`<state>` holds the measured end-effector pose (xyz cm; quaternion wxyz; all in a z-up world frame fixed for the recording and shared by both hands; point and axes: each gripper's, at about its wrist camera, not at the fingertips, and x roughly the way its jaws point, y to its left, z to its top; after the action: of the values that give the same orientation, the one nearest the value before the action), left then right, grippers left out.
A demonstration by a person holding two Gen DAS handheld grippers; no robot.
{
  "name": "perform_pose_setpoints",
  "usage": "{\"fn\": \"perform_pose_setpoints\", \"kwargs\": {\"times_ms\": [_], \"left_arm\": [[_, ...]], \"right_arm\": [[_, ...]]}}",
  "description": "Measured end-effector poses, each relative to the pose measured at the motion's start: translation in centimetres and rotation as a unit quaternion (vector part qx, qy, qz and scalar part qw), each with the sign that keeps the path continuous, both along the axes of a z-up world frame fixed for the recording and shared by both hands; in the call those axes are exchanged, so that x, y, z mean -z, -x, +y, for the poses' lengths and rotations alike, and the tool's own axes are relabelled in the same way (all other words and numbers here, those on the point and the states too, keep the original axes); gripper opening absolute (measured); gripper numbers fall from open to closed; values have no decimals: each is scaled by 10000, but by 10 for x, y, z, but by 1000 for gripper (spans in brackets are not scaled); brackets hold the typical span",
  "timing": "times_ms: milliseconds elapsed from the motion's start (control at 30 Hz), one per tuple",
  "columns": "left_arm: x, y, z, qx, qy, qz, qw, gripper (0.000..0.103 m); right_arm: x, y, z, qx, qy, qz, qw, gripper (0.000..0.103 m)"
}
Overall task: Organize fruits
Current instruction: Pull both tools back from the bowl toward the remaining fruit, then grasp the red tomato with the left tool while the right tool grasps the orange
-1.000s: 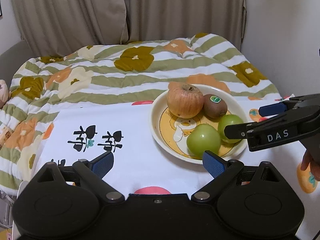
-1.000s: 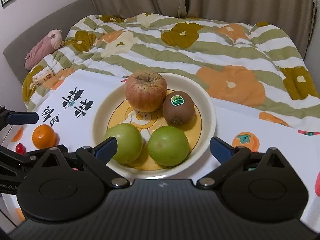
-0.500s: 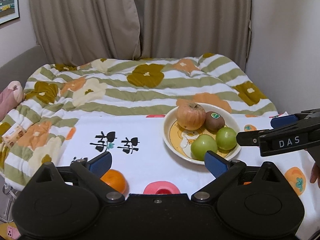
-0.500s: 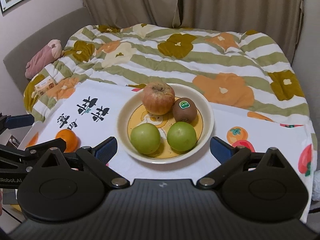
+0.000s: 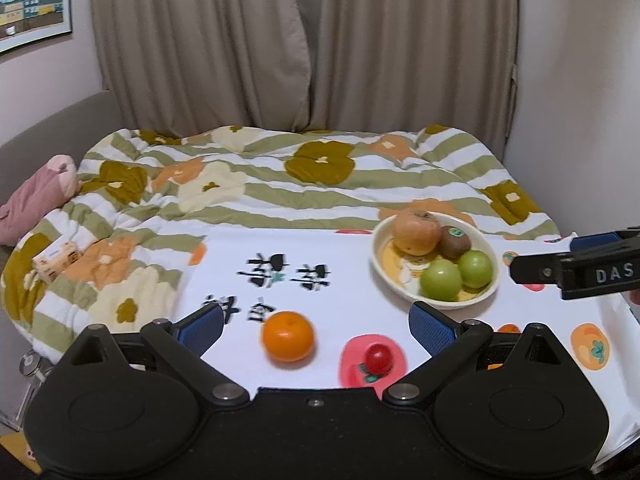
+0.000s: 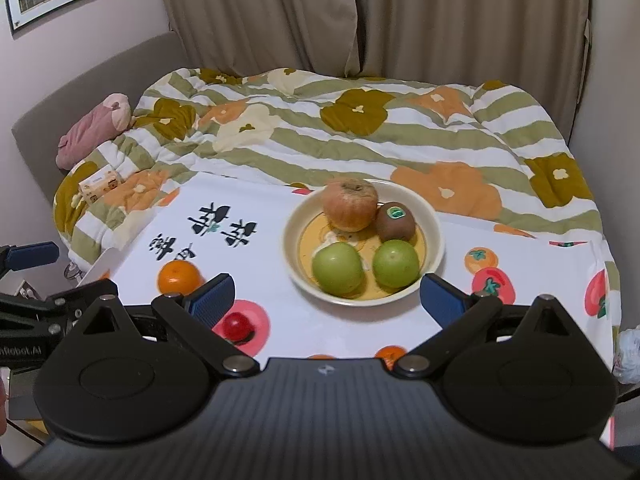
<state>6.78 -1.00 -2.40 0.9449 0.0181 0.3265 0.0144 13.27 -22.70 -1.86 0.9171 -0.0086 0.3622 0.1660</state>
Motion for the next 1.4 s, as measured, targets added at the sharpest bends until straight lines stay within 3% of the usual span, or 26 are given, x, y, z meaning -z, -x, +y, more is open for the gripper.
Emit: {"fn": "perform_pose_setpoints", "kwargs": {"times_ms": [400,667,733,1000,1400], "left_arm": [[13,30,67,-185,-10,77,9998,100],[46,20,101,109,-224,325,9992,95],[59,14,108,264,-274,446,9983,86],[106,-10,126,798,-477,865,9919,69],[138,-36,136,1266,-441,1268,9828,50]], "right_arm": [[6,30,68,-168,-56,-38,9998,103],[32,34,116,-183,-243,-26,9995,103],[42,34,126,-164,-282,-23,9995,103],[86,21,163,-76,-293,187,9994,103],[123,-4,197,23,-273,416,9988,103]]}}
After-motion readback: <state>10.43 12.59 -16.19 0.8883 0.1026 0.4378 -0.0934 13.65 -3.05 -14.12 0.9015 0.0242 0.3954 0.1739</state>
